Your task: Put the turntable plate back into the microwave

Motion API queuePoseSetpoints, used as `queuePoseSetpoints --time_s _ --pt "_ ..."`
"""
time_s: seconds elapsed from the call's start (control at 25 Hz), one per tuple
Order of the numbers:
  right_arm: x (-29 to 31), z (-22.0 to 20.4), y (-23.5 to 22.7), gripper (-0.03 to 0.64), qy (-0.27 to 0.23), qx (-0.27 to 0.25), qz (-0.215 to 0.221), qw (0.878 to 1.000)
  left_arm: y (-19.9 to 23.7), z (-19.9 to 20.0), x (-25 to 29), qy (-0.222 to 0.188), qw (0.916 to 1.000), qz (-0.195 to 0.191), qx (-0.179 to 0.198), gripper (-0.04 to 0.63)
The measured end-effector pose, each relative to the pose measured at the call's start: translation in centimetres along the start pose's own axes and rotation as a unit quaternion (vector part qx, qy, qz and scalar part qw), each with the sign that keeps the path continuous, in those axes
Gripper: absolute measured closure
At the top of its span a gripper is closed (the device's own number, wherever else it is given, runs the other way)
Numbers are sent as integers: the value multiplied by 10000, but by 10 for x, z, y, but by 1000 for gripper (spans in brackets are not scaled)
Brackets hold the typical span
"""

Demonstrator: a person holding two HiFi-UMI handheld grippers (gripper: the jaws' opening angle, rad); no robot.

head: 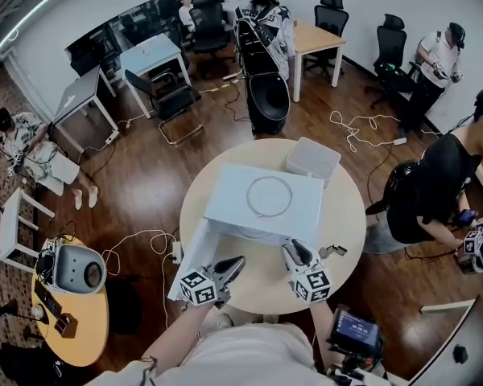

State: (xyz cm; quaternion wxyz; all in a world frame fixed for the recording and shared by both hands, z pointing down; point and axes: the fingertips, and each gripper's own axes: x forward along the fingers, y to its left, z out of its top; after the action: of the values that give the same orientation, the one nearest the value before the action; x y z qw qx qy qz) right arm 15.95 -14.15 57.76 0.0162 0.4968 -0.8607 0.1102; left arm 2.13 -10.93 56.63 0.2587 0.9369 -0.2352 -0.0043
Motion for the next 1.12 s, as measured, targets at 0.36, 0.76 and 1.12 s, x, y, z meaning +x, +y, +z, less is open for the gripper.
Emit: queuePoseSetpoints --time_s 0.36,0.76,1.12 --pt "7 8 46 480 23 -23 -331 9994 21 7 -53 39 9998 154 -118 586" --pt "22 5 112 480 77 -89 -593 9982 6 5 -110 270 9986 -301 345 586" --pt "28 -8 172 480 119 -7 -864 9962 16 0 -182 290 9982 -315 427 586"
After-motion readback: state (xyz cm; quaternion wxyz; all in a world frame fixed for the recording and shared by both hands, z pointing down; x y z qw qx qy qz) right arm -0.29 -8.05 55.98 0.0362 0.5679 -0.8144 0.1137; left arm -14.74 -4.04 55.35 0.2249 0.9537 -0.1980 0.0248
